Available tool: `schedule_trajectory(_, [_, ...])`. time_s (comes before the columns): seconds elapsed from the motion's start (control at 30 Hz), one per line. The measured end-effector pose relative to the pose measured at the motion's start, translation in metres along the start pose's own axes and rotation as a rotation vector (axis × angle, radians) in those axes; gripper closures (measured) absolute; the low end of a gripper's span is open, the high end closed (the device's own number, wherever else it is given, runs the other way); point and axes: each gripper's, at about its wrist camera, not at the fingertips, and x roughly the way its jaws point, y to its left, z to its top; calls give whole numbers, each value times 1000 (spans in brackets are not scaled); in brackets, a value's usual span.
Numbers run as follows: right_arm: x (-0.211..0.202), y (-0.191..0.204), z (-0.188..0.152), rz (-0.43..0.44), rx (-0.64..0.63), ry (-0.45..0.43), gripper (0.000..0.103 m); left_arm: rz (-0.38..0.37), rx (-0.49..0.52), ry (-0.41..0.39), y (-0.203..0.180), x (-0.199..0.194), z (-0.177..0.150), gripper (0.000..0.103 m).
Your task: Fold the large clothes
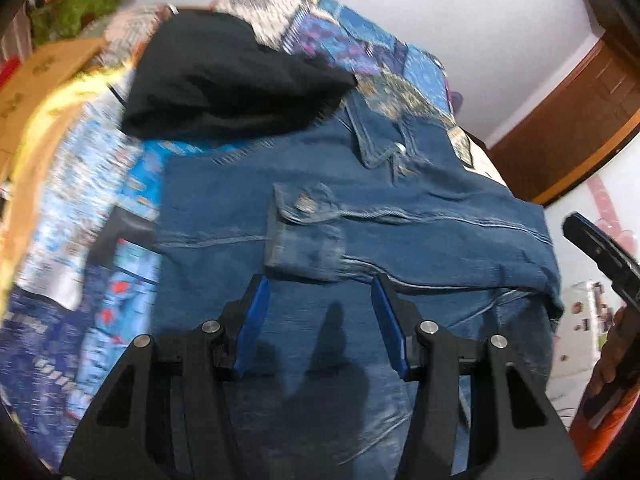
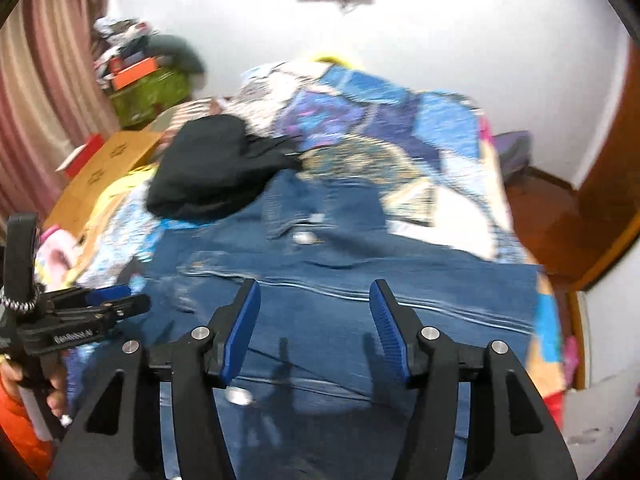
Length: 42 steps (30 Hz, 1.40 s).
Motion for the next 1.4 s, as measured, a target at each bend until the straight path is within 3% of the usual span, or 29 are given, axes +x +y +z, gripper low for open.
schedule_trajectory(0.2, [-11, -48, -22, -63, 112, -7, 49, -146, -132, 133, 0, 44, 7, 51])
schedule_trajectory(0.33, [-9, -75, -37, -62, 220, 16, 48, -210, -176, 156, -3, 58, 15, 51])
schedule_trajectory(0.5, [-11, -101, -53, -69, 335, 26, 48, -276, -319, 156, 9, 77, 28, 54])
schedule_trajectory(0.6, [-16, -111, -57, -89, 362, 18, 48, -231, -315, 147, 5, 81, 35, 75])
schedule_trajectory(0.7, [-23, -121, -59, -111, 374, 7, 48, -182, -245, 110, -8, 72, 45, 89])
schedule_trajectory(0.83, [-32, -131, -56, -135, 390, -18, 48, -140, -123, -17, -33, 32, 72, 92])
schedule_trajectory(1.0, [-35, -138, -52, -154, 403, -45, 48, -63, 64, -295, -64, -57, 92, 92])
schedule_trajectory(1.07, [-30, -138, -52, -145, 409, -32, 48, -43, 111, -354, -63, -80, 91, 92])
schedule_trajectory(1.17, [-13, -133, -54, -119, 404, 8, 48, -2, 164, -348, -54, -91, 77, 91])
schedule_trajectory(1.23, [-3, -128, -56, -100, 394, 36, 48, 72, 193, -307, -47, -76, 65, 91])
schedule_trajectory(1.33, [12, -121, -61, -72, 385, 86, 48, 168, 221, -208, -31, -46, 44, 89])
schedule_trajectory(1.4, [19, -117, -65, -60, 379, 111, 48, 189, 209, -124, -16, -26, 32, 86])
